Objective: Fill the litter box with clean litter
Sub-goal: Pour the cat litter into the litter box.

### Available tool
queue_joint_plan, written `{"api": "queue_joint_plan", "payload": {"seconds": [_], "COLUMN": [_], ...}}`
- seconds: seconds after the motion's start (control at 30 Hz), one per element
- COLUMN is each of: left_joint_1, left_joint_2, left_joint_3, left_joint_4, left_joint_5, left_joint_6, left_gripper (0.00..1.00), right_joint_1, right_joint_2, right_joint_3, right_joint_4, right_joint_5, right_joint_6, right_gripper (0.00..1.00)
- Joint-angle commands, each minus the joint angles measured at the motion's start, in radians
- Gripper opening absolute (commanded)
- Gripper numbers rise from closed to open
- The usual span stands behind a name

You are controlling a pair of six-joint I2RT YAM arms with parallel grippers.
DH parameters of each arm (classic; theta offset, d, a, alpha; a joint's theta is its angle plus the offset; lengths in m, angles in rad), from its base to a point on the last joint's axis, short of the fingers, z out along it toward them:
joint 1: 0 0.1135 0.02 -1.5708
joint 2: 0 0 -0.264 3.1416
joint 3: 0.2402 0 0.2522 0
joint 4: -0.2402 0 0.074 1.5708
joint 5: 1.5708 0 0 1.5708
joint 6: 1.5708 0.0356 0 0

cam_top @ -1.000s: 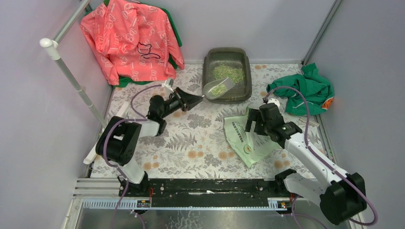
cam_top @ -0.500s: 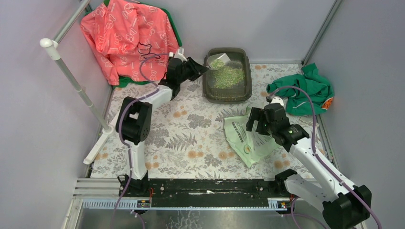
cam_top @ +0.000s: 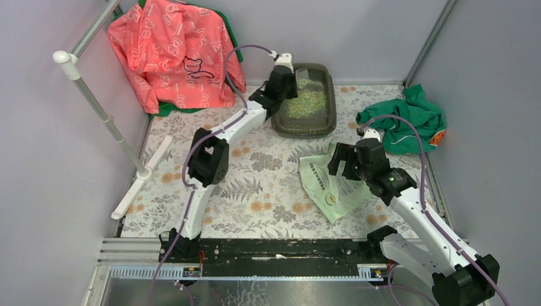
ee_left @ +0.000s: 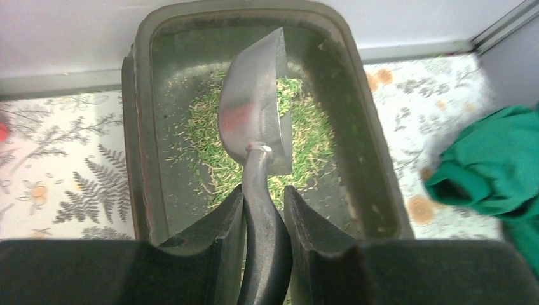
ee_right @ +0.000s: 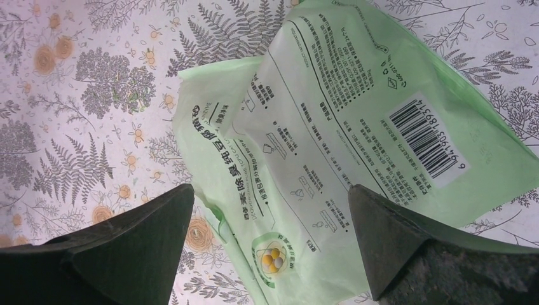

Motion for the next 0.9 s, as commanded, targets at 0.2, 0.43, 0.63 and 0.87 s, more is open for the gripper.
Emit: {"api": "queue_joint_plan", "payload": {"seconds": [0.2,0.43,0.63,0.87], "left_joint_1": [-0.163,-0.284,-0.325,-0.319], "left_joint_2": [0.047,0.004,-0.040,-0.094], "left_joint_3": [0.055,-0.178,-0.327,-0.320], "left_joint_4": [0.062,0.528,0.753,0.763], "left_joint_5": [-0.525,-0.735,-0.725,-0.766], "left_joint_6": [0.558,1.107,1.370,1.310], "left_gripper": [0.00,0.00,0.00,0.00], "right_joint_1": [-0.004,-0.004,-0.004,-0.004], "right_joint_2": [-0.024,-0.018,-0.040,-0.101], "right_joint_3": [-0.004,-0.019,-0.018,0.008], "right_joint_4": [0.035,0.057,0.044,-0.009], "right_joint_5": [-0.041,-0.070,-0.079,-0.077], "right_joint_6": [-0.005,0.004,0.013,0.021], "right_gripper": [1.00,1.00,1.00,1.00]}}
